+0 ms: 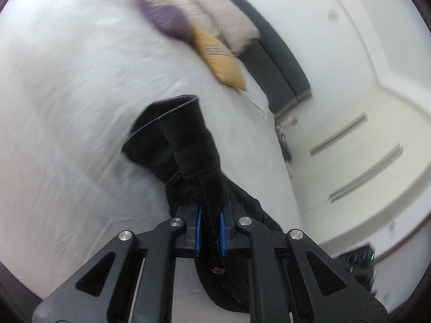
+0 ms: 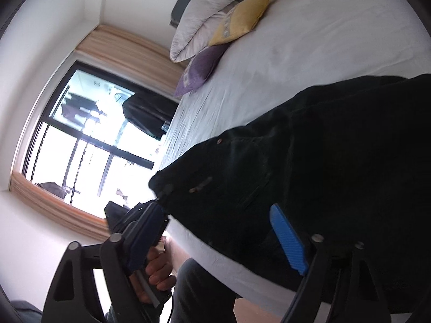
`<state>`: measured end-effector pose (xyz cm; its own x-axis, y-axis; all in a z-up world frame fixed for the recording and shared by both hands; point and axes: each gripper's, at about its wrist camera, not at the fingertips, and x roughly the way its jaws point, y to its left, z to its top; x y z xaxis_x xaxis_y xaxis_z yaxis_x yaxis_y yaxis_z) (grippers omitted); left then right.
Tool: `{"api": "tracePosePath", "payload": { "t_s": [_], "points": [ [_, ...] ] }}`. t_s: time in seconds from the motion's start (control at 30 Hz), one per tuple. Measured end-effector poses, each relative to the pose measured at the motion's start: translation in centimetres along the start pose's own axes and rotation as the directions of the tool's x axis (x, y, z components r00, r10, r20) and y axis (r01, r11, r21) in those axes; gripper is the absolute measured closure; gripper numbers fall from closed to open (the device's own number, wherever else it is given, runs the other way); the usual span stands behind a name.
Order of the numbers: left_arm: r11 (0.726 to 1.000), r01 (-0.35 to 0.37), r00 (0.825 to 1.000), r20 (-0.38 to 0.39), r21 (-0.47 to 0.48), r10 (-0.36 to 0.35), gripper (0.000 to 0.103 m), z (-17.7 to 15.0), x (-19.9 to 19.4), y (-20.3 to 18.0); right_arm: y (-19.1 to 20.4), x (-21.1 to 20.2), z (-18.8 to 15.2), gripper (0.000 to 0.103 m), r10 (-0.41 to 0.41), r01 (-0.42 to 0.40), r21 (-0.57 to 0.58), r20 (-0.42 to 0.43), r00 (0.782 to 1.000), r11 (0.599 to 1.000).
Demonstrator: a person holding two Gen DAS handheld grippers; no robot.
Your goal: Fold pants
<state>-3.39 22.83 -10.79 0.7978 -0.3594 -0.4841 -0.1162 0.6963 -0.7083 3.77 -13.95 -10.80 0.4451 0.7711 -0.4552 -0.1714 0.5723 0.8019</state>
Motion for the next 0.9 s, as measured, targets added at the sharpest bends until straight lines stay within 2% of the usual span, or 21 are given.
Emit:
{"api": "tracePosePath", "payload": {
  "t_s": [0.1,0.17,0.23,0.3,0.37,0.43,0.57,0.67,0.73,0.77,0.83,0.9],
  "points": [
    [0.980,-0.036,0.999,-0.018,0.197,0.041,0.095,-0.5,0.9,-5.1,-0.3,-1.0,1.6,0.009,-0.008,0.008,-0.007,0.002,1.000,1.000],
    [0.933,-0.060,0.997,-0.033,0.356,0.076,0.095,-1.8,1.9,-9.2,-0.2,-1.7,2.9,0.008,0.006,-0.006,-0.010,-0.003,1.000,1.000],
    [0.853,-0.074,0.992,-0.047,0.517,0.114,0.095,-4.3,3.2,-13.2,-0.2,-2.4,4.1,0.006,0.029,-0.029,-0.015,-0.015,0.999,0.999],
    [0.725,-0.063,0.987,-0.066,0.686,0.148,0.095,-8.4,4.8,-17.5,-0.3,-3.4,5.3,0.004,0.053,-0.054,-0.022,-0.019,0.998,0.998],
    [0.605,-0.030,0.982,-0.089,0.795,0.166,0.095,-12.4,6.2,-20.4,-0.9,-4.7,6.1,0.001,0.073,-0.073,-0.027,-0.008,0.997,0.997],
    [0.547,0.017,0.978,-0.128,0.837,0.164,0.095,-15.4,7.2,-22.0,-2.0,-5.8,6.3,0.000,0.064,-0.064,-0.022,0.000,0.998,0.998],
    [0.504,0.055,0.971,-0.164,0.862,0.174,0.095,-17.9,8.3,-23.0,-5.4,-7.0,5.1,0.000,0.027,-0.025,0.041,-0.029,0.999,0.999],
    [0.460,0.054,0.968,-0.160,0.886,0.194,0.095,-19.3,9.1,-23.4,-7.2,-6.8,4.1,0.000,0.016,-0.011,0.085,-0.066,0.998,0.996],
    [0.437,0.039,0.969,-0.141,0.898,0.202,0.095,-19.7,9.1,-23.7,-7.9,-6.6,3.8,0.000,-0.062,0.070,0.091,-0.088,0.994,0.993],
    [0.435,0.033,0.970,-0.133,0.900,0.202,0.095,-19.8,8.8,-23.8,-8.6,-6.7,3.7,0.000,-0.071,0.081,0.120,-0.087,0.994,0.989],
    [0.434,0.024,0.973,-0.120,0.900,0.196,0.095,-20.0,8.3,-23.5,-10.0,-7.2,3.3,0.000,-0.052,0.066,0.193,-0.077,0.996,0.979],
    [0.420,0.036,0.977,-0.119,0.907,0.174,0.095,-20.5,7.8,-23.5,-11.0,-7.4,3.0,0.000,0.011,0.002,0.244,-0.049,0.999,0.970]
  ]
}}
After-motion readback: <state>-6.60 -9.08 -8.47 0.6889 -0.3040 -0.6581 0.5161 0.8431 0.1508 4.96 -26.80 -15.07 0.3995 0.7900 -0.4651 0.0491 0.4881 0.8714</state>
